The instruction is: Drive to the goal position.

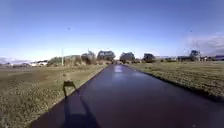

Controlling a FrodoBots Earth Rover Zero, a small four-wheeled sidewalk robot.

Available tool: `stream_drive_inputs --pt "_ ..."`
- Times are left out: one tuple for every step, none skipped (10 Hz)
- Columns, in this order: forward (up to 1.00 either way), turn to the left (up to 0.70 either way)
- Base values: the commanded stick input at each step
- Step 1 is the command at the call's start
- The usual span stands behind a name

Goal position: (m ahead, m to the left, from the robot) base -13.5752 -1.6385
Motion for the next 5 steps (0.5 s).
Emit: stream_drive_inputs --pt "1.0 -0.28" --pt "1.0 -0.28" --pt "1.0 -0.15" --pt "1.0 0.0" --pt "1.0 0.0"
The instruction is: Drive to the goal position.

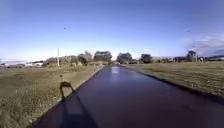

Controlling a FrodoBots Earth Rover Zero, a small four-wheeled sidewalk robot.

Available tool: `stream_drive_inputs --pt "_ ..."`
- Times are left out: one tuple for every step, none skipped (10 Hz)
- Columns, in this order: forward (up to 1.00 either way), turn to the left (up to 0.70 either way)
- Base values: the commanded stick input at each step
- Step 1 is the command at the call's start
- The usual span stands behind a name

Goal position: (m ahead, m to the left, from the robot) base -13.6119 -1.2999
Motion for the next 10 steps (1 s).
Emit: stream_drive_inputs --pt "1.0 0.0" --pt "1.0 0.0" --pt "1.0 0.0" --pt "1.0 0.0" --pt "1.0 0.0" --pt "1.0 0.0" --pt "1.0 0.0" --pt "1.0 0.0" --pt "1.0 0.0" --pt "1.0 0.0"
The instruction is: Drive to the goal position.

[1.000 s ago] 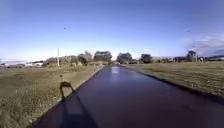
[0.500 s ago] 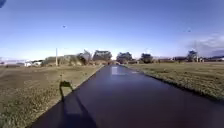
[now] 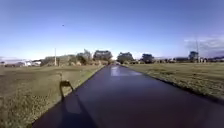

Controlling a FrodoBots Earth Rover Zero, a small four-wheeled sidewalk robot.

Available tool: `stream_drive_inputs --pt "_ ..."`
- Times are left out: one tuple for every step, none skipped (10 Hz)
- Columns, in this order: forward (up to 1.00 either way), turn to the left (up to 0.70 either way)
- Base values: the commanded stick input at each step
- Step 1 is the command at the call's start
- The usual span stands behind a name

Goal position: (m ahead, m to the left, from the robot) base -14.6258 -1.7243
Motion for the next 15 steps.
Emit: stream_drive_inputs --pt "1.0 0.0" --pt "1.0 0.0" --pt "1.0 0.0" --pt "1.0 0.0" --pt "1.0 0.0" --pt "1.0 0.0" --pt "1.0 0.0" --pt "1.0 0.0" --pt "1.0 0.0" --pt "1.0 0.0" --pt "1.0 0.0" --pt "1.0 0.0" --pt "1.0 0.0" --pt "1.0 0.0" --pt "1.0 0.0"
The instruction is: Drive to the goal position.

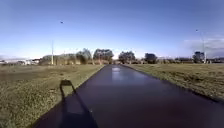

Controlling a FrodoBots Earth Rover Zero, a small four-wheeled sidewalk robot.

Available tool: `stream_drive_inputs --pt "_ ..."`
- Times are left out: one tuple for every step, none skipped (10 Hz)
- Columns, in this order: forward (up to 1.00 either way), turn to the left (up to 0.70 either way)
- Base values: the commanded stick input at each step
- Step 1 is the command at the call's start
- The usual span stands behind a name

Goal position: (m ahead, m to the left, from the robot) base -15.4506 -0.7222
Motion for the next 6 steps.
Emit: stream_drive_inputs --pt "1.0 0.0" --pt "1.0 0.0" --pt "1.0 0.0" --pt "1.0 0.0" --pt "1.0 0.0" --pt "1.0 0.0"
